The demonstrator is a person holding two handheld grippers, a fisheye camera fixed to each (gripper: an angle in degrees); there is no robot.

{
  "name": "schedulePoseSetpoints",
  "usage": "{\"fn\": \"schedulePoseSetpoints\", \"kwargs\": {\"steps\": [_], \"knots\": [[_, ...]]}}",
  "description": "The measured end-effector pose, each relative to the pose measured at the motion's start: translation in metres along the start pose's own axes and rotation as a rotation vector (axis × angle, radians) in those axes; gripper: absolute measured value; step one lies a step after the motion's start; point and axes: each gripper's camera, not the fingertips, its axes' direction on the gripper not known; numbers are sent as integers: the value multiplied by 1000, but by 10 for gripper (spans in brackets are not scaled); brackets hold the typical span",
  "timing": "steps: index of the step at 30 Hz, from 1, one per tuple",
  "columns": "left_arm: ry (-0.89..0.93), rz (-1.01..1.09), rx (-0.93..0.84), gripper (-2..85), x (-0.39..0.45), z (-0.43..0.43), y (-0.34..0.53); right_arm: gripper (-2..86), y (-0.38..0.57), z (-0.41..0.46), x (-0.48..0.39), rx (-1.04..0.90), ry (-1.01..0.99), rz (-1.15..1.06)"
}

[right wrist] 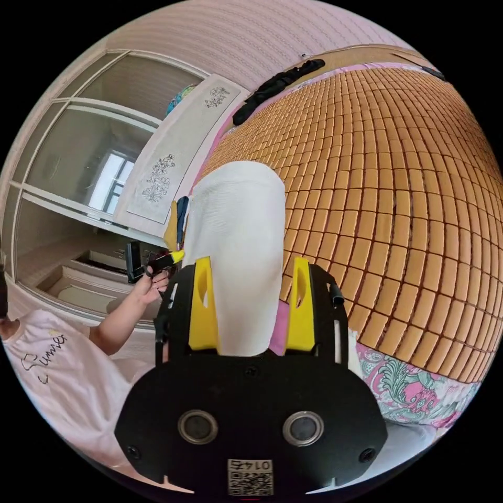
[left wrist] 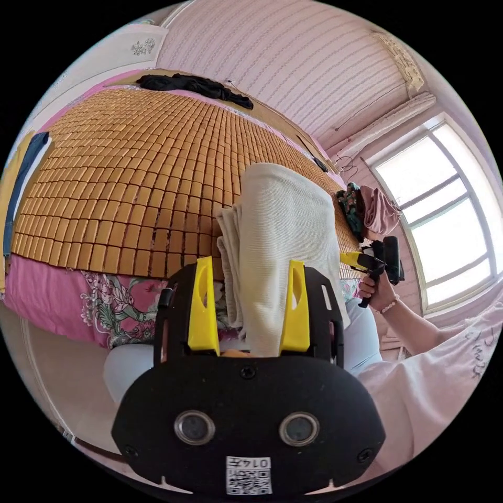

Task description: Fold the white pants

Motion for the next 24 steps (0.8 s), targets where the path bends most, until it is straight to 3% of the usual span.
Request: {"fn": "schedulePoseSetpoints", "kwargs": {"steps": [4,9,14,17,20,24], "knots": [[215,-88,-86,203,-27,21,-8,211,-15,43,29,-83,-272,147],[240,-80,-75,170,-46,5,-3,175,-23,54,33,-129,-372,194],[207,-38,9,125,-51,-29,19,114,-44,53,-62,-247,-86,-195],[279,-112,73,117,-69,-53,42,108,-53,59,-132,-311,50,-448],[332,-157,212,109,-82,-88,76,107,-57,77,-208,-382,137,-731],[362,-251,533,105,-101,-160,139,107,-63,106,-301,-462,106,-1034]]}}
